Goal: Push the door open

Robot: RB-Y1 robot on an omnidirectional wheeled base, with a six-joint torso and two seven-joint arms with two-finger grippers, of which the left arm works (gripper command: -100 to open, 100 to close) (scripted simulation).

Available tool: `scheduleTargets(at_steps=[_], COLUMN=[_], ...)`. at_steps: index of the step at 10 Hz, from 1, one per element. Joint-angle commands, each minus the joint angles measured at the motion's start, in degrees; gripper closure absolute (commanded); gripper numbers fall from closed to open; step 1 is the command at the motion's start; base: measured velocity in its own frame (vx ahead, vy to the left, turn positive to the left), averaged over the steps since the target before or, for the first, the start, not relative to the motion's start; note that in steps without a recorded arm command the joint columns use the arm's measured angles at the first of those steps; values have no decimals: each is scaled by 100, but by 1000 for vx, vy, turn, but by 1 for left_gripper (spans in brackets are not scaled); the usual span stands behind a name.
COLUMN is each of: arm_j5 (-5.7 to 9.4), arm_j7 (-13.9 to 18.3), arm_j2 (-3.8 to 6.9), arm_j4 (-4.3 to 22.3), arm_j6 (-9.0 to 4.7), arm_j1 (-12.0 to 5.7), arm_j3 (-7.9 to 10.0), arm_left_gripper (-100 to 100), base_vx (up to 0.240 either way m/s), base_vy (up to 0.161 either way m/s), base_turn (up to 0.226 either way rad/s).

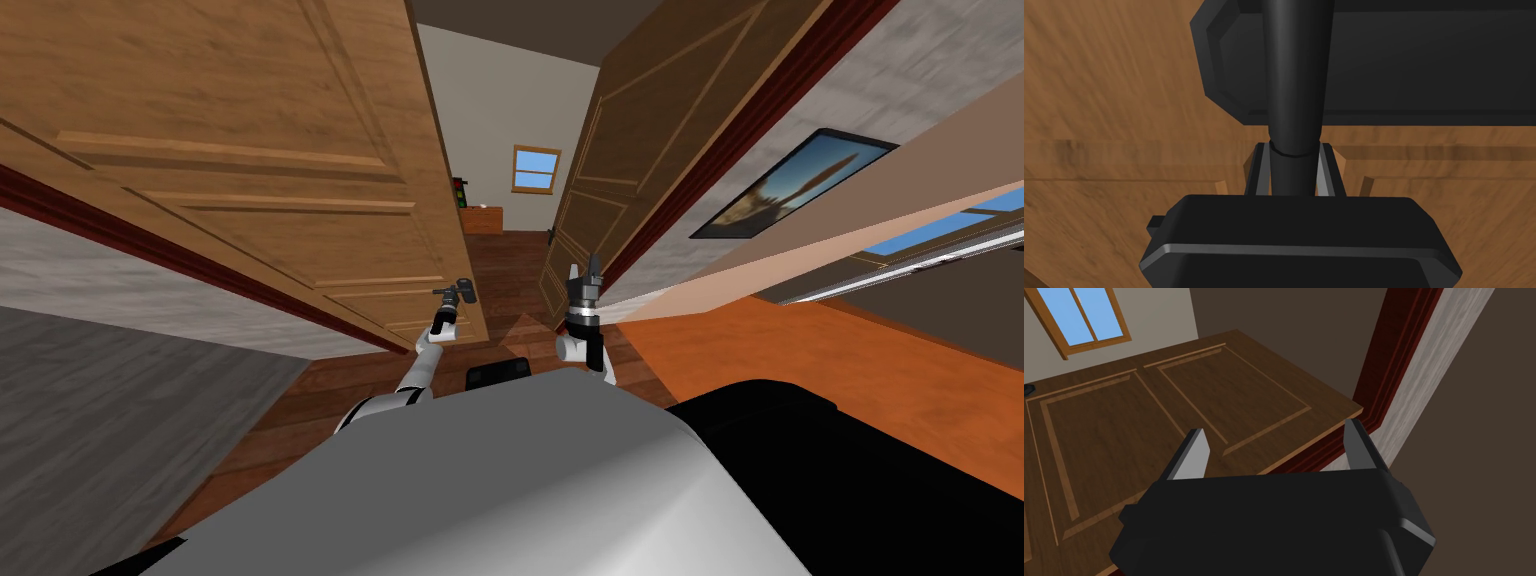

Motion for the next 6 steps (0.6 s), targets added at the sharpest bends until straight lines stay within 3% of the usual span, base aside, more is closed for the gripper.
scheduleTargets(at_steps=[1, 6], arm_j5=[17, 67], arm_j7=[-22, -86], arm_j2=[67, 201], arm_j4=[7, 26], arm_j6=[2, 7], arm_j1=[1, 3], arm_j3=[83, 320], arm_left_gripper=[100, 100], base_vx=[91, 172], base_vy=[-48, -77], base_turn=[20, 48])
